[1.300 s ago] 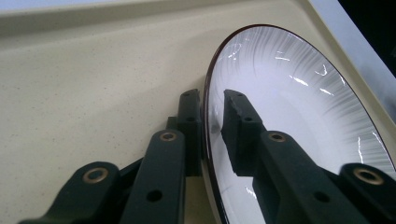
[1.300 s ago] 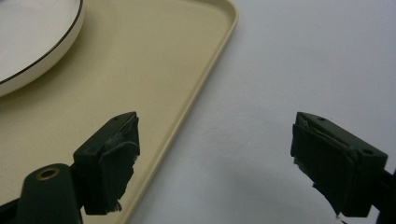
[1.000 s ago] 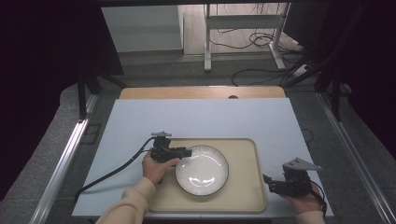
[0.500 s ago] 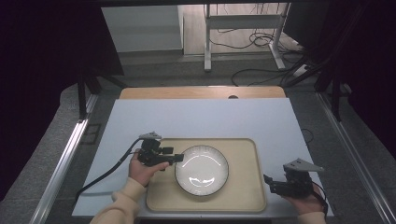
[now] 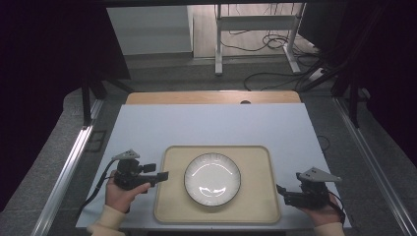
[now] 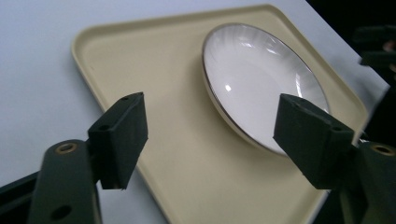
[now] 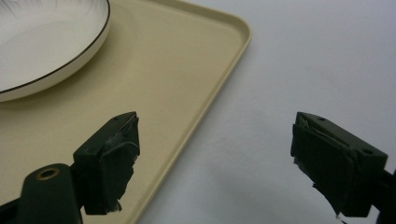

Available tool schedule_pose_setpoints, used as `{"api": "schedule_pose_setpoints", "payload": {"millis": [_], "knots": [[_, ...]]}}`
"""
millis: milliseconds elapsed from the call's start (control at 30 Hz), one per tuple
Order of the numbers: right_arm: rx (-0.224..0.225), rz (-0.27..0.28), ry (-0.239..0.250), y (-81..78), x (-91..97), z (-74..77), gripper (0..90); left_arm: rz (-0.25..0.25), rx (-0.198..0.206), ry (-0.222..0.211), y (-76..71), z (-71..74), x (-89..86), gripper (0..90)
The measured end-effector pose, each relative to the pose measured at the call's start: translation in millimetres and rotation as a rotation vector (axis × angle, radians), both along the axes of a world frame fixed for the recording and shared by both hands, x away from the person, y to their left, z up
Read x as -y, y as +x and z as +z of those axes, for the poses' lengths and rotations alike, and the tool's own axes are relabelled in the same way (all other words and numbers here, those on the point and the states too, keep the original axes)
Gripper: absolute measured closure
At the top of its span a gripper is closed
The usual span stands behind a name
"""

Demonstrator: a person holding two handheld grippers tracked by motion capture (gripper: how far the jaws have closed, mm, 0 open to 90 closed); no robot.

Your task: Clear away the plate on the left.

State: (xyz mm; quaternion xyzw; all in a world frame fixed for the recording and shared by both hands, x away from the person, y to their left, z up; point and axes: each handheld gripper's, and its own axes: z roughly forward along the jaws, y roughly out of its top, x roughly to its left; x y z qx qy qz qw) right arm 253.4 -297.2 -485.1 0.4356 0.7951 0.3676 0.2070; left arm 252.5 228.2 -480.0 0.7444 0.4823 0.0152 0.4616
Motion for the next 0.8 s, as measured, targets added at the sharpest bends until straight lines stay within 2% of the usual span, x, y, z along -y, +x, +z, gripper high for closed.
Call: {"api": "schedule_pose_setpoints", "payload": {"millis": [67,133,233,367,433,533,700,800], "knots": [[-0.003,0.007,-0.001,0.1,-0.9,-0.6,15.8,0.016,0.0,0.014,-6.4,-0.8,-4.9,24.4],[-0.005,0.011,0.0,0.2,-2.0,-0.9,15.8,0.028,0.011,0.053,-10.6,-0.5,-7.4,22.8],[0.001,0.018,-0.004,-0.1,-2.6,-0.6,15.8,0.035,0.026,0.086,-14.7,-0.8,-9.0,20.4],[0.004,0.031,-0.005,0.4,-2.5,-1.1,15.9,0.051,0.004,0.035,-10.5,-6.9,-19.5,18.9],[0.002,0.032,-0.005,1.1,-2.3,-1.9,15.9,0.071,0.017,0.069,-9.2,-6.4,-22.1,17.9],[0.002,0.032,-0.006,1.7,-2.4,-2.7,15.9,0.093,0.031,0.097,-8.0,-7.1,-23.2,17.9],[0.009,0.036,-0.013,1.4,-4.2,-2.7,15.9,0.085,0.024,0.107,-7.6,-9.5,-19.4,17.4],[0.017,0.038,-0.014,0.3,-4.3,-1.6,15.9,0.09,0.026,0.099,-7.8,-8.8,-19.6,17.5]]}}
